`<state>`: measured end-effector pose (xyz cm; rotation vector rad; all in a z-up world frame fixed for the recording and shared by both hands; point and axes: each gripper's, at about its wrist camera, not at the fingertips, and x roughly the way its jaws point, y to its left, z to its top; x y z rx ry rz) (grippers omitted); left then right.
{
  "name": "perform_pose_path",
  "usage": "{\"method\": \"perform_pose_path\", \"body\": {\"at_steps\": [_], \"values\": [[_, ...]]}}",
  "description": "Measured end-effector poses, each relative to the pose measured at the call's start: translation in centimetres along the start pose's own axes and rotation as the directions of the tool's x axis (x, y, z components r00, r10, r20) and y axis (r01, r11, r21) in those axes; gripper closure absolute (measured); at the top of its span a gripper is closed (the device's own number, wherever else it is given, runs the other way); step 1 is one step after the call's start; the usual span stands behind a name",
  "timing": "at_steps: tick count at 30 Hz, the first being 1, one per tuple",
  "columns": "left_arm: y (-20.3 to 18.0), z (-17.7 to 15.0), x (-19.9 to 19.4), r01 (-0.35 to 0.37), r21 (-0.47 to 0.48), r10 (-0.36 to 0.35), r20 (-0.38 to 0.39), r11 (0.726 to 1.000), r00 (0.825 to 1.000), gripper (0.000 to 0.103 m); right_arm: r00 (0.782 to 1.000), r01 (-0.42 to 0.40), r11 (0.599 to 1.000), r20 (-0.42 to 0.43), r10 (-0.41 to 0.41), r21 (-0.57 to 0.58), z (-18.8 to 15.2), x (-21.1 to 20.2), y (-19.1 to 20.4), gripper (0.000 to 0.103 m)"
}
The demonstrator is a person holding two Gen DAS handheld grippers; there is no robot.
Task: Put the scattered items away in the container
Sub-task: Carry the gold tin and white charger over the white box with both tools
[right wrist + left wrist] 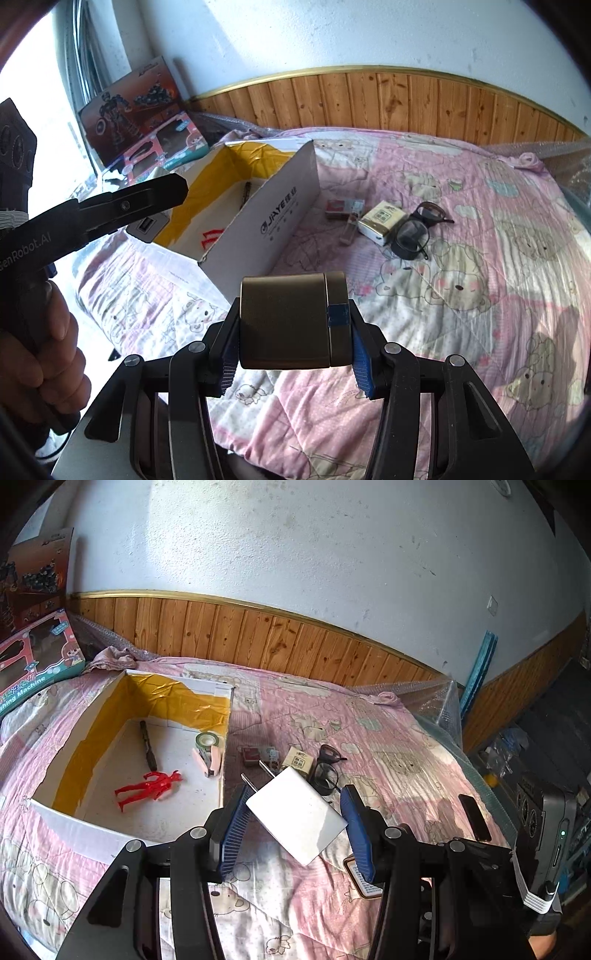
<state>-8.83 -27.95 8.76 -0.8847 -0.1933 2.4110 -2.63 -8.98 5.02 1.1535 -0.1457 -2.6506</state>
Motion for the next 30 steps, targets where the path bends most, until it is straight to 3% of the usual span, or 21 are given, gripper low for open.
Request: {"method": "perform_pose_path", "body": {"at_steps": [12, 30], "values": [[5.2, 1.4, -1.0, -0.082, -0.078, 0.084, 0.022, 0.994, 0.996, 0.052, 0.997, -0.075, 0.995, -0.005, 0.075, -0.069, 4.0, 1.8, 2.5, 0.05], [11.6, 4.5, 1.0, -0.139, -0.134, 0.136, -0.026, 0.981, 0.99, 0.052, 0.989, -0.146, 0.977, -0.021, 0.145, -0.155, 11.9, 6.1, 5.0, 0.05]]}}
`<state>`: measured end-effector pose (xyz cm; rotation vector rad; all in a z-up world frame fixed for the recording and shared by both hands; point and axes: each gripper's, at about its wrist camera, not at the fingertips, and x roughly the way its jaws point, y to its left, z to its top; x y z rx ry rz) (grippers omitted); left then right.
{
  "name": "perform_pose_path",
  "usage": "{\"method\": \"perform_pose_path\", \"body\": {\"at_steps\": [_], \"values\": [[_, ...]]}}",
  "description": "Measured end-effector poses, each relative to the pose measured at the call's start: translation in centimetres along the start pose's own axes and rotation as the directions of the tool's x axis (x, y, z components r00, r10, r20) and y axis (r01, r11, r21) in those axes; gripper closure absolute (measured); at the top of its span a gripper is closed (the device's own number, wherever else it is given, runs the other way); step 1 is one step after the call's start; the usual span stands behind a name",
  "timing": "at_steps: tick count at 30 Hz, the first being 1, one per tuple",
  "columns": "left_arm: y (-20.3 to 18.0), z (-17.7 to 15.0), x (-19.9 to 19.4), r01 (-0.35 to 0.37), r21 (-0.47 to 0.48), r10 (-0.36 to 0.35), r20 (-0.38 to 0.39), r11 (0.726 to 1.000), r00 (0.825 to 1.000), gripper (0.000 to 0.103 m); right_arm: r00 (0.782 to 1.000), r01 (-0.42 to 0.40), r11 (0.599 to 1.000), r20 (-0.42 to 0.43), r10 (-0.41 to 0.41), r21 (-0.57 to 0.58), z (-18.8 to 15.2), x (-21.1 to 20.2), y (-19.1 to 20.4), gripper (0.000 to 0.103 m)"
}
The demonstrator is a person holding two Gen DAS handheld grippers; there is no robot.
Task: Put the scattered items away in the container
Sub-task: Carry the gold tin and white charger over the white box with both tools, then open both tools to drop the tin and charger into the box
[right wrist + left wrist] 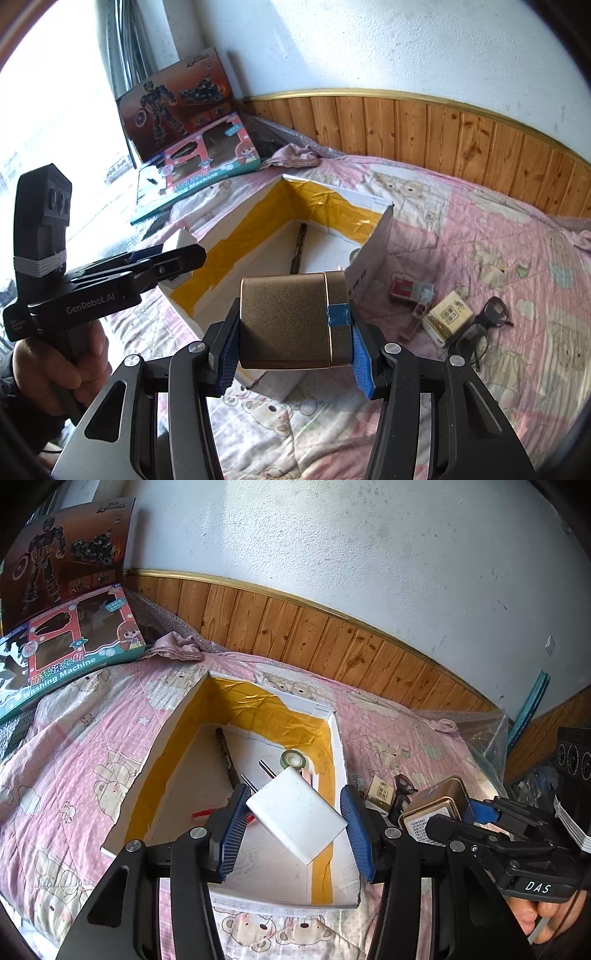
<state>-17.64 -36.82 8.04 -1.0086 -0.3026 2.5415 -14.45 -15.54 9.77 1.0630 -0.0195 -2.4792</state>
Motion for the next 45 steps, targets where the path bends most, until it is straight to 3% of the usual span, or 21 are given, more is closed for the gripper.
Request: {"method": "perform_pose_path", "body": {"at_steps": [16, 34, 40, 45], "values": [[0.3, 0.0, 3.8, 0.051, 0.019, -0.048, -0.131, 0.999, 0.99, 0.052, 0.994, -0.06, 0.997, -0.093, 0.055, -0.057, 7.1, 8.4, -0.7, 0.05], [3.6, -0.8, 7.1, -0.028, 0.028, 0.034, -0.237, 0.999, 0.971, 0.051, 0.977, -0.011, 0.985, -0.212, -0.026, -0.172, 9.7, 19.7, -1.1, 0.048], [4.5, -0.6, 7.5, -0.049, 0.019, 0.052, -0.223, 0.999, 0.973, 0.05, 0.983, -0.008, 0.998, -0.185, -0.004, -0.067, 10.2, 19.7, -3.0, 0.048], [5.4, -0.5, 7.2, -0.058, -0.001, 0.057, -0.211, 0.998, 0.976, 0.05, 0.987, -0.054, 0.998, -0.148, 0.058, 0.031, 9.9, 17.7, -4.3, 0.048]]}}
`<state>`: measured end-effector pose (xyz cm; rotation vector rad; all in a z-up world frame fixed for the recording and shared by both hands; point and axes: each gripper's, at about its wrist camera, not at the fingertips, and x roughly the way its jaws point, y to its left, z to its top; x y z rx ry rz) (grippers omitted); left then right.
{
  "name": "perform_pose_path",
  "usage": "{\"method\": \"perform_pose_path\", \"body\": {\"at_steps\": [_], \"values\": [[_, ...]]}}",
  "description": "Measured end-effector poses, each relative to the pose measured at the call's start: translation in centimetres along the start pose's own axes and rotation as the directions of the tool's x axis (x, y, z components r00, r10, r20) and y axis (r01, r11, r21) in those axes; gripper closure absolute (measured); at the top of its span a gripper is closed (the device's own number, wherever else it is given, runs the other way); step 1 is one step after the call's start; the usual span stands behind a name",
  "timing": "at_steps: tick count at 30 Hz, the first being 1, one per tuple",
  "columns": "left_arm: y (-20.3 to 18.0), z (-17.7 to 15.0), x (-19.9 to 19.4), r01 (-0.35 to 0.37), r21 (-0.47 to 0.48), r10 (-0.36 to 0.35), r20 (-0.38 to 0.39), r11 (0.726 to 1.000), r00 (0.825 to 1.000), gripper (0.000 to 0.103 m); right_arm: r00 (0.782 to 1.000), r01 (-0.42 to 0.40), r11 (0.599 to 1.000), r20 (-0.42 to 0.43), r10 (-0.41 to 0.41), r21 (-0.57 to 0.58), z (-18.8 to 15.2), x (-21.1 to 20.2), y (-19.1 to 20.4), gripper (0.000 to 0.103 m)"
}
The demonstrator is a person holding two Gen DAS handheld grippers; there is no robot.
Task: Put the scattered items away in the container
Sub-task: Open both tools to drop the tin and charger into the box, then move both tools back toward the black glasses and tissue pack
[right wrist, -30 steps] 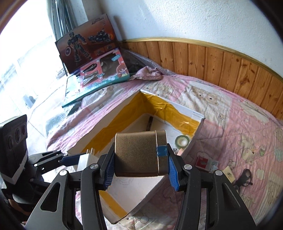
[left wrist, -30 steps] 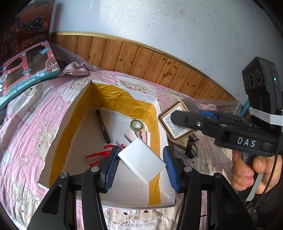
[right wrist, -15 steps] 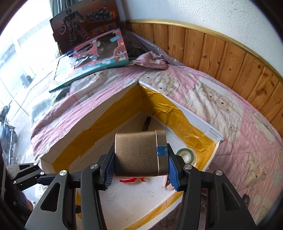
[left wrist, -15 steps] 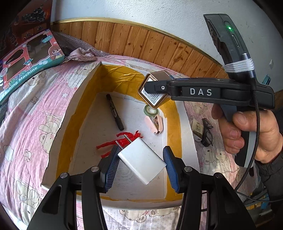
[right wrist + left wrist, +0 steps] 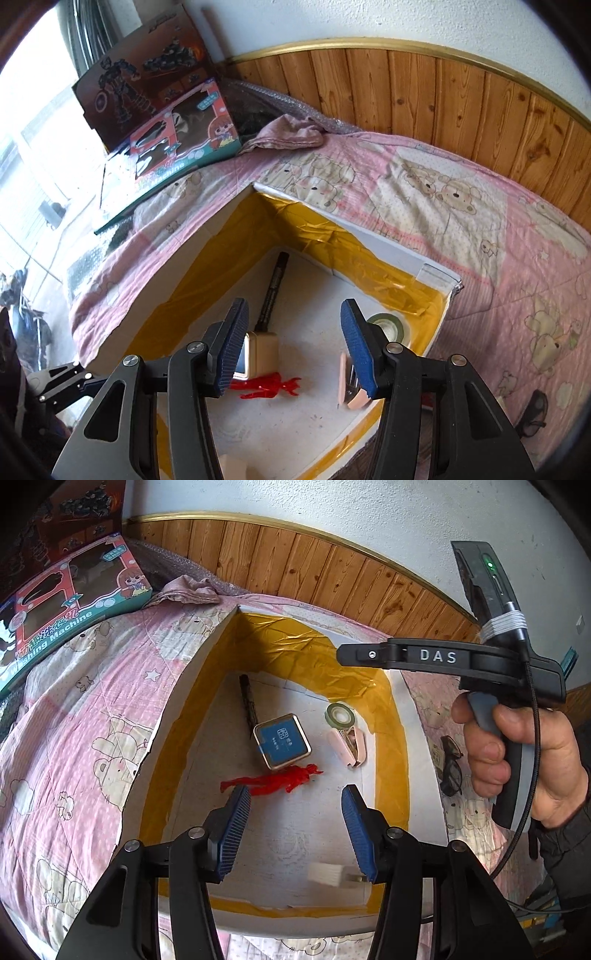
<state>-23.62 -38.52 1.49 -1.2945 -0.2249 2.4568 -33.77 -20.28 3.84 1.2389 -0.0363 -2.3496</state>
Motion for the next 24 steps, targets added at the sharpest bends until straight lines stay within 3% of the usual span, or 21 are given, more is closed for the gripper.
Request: {"method": "perform_pose_path", "body": {"at_steps": [5, 19, 24], "values": [[0.5, 0.0, -0.4, -0.001, -0.02, 0.001, 0.014, 1.0, 1.0, 0.05, 0.998, -0.056, 0.997, 0.026, 0.055, 0.045, -2.0, -1.9, 0.3, 0.064], [-2.0, -0.8, -3.0, 0.024, 0.017, -0.025, 0.05, 1.0, 0.998, 0.05, 0.989, -0.147, 0.965, 0.052, 0.139, 0.218, -10.2, -5.0, 0.3, 0.066], [-4.2, -1.4, -4.5, 0.044, 0.049, -0.047, 0.065, 0.998, 0.997, 0.05, 0.982, -0.181, 0.945, 0.103, 0.159, 0.272, -13.6, -7.6, -0.4, 0.068]]}}
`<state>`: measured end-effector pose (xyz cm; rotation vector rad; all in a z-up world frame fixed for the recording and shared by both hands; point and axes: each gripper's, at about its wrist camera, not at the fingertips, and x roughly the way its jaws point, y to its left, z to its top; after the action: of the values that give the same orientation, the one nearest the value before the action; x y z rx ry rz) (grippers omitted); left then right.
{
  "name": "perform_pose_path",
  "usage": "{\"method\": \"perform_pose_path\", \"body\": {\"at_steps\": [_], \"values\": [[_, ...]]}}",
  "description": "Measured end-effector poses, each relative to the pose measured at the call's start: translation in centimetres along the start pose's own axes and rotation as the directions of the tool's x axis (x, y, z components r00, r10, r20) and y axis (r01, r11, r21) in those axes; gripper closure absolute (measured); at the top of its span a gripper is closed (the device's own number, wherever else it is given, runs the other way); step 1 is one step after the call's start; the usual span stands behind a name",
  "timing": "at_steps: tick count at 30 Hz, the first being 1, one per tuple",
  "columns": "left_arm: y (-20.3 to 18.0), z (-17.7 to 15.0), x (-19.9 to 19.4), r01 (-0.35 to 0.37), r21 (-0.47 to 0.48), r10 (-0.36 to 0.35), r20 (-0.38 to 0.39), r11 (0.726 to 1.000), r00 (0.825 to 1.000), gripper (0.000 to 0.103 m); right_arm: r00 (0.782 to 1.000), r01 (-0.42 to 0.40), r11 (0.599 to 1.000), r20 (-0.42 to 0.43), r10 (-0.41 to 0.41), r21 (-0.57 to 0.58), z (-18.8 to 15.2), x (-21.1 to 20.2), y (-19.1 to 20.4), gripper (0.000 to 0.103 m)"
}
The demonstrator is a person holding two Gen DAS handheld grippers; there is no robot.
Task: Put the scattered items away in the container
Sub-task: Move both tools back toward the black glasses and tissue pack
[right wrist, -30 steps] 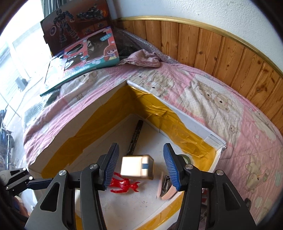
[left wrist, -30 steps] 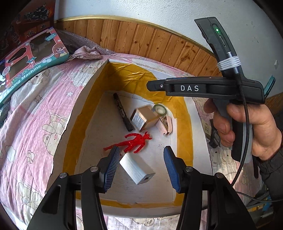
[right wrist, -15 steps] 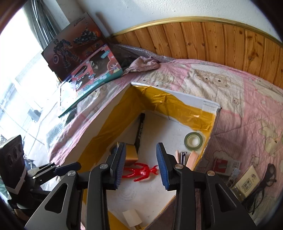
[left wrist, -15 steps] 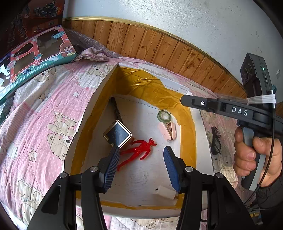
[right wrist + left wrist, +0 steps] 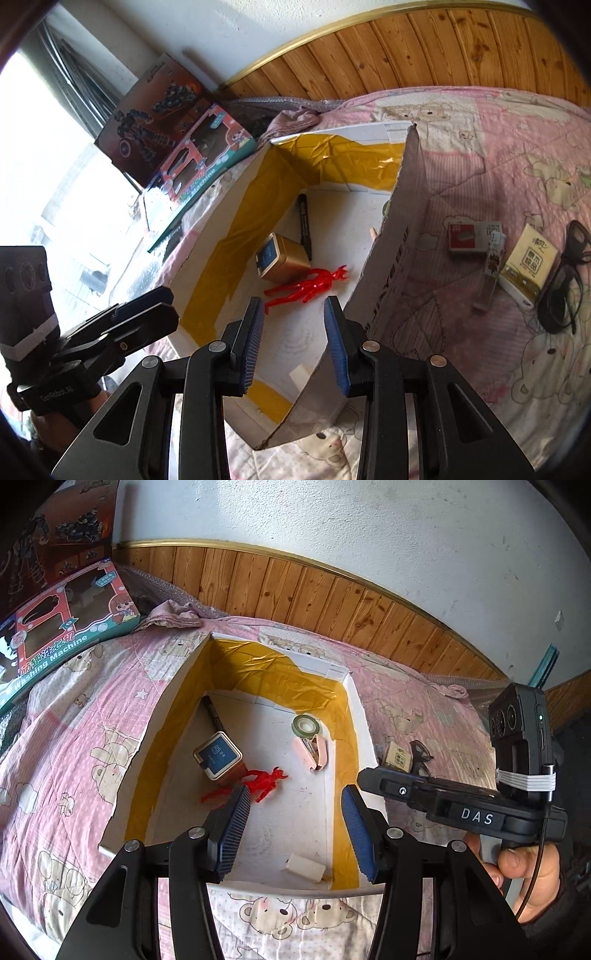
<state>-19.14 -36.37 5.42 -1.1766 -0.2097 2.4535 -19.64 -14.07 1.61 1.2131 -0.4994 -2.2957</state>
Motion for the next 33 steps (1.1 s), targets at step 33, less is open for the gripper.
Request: {"method": "perform_pose_path", "body": {"at_steps": [33], "values": [[-20.5, -2.0, 10.8, 0.172, 0.244, -0.133, -0.169, 0.954, 0.977, 0.041, 0.979, -0.035, 0.86, 0.19, -0.073, 0.509, -7.4, -12.6, -19.9, 0.055]]}}
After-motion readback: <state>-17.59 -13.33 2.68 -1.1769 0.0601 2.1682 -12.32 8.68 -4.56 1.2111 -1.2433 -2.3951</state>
